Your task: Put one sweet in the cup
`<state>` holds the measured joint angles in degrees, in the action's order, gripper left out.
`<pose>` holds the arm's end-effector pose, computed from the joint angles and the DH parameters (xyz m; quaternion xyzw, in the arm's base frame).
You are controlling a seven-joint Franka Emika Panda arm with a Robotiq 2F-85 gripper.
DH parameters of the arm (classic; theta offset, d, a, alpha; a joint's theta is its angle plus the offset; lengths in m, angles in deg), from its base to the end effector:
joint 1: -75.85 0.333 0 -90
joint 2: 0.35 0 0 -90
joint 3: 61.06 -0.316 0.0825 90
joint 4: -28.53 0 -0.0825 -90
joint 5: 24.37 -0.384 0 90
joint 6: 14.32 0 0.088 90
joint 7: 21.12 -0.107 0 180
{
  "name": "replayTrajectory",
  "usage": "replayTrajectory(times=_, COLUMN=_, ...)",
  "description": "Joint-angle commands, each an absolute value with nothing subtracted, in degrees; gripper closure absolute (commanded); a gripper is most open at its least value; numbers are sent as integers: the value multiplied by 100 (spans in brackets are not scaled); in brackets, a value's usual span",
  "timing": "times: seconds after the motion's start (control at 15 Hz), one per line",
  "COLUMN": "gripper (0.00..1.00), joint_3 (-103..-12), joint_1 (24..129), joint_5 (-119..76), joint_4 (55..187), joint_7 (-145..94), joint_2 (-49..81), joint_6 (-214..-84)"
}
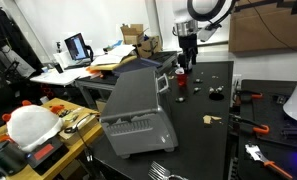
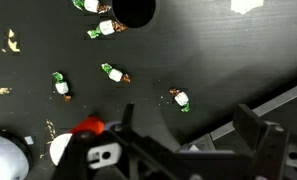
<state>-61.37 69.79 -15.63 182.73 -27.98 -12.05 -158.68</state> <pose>0.4053 -0.0395 0.3006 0.9976 -0.0487 0.0166 0.0458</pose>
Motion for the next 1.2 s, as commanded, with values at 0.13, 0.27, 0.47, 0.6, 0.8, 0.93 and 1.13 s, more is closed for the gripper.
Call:
replayTrajectory(times=0.13, gripper=0, joint_3=-5933, joint_1=7043, joint_5=-1576, joint_4=18330, joint_7=-2169, joint_2=-776, joint_6=-16477)
replayTrajectory(times=0.27, gripper=0, joint_3=-5914, joint_1=7044, joint_5=-1556, joint_4=18294, joint_7=-2109, joint_2=-581, joint_6=-16684)
replayTrajectory(times=0.47, gripper=0, joint_3=-5904, joint_1=7066, joint_5=-1569, joint_4=18213, joint_7=-2023, joint_2=-277, joint_6=-16939)
replayTrajectory(times=0.6, gripper=0, joint_3=-5909, joint_1=7093, joint_5=-1595, joint_4=18174, joint_7=-1939, joint_2=-94, joint_6=-17071)
replayTrajectory(times=0.8, gripper=0, joint_3=-5917, joint_1=7140, joint_5=-1611, joint_4=18106, joint_7=-1824, joint_2=171, joint_6=-17210)
replayTrajectory(times=0.93, gripper=0, joint_3=-5916, joint_1=7156, joint_5=-1590, joint_4=18042, joint_7=-1799, joint_2=368, joint_6=-17306)
replayTrajectory(times=1.13, gripper=0, joint_3=-5914, joint_1=7178, joint_5=-1592, joint_4=17928, joint_7=-1717, joint_2=619, joint_6=-17329)
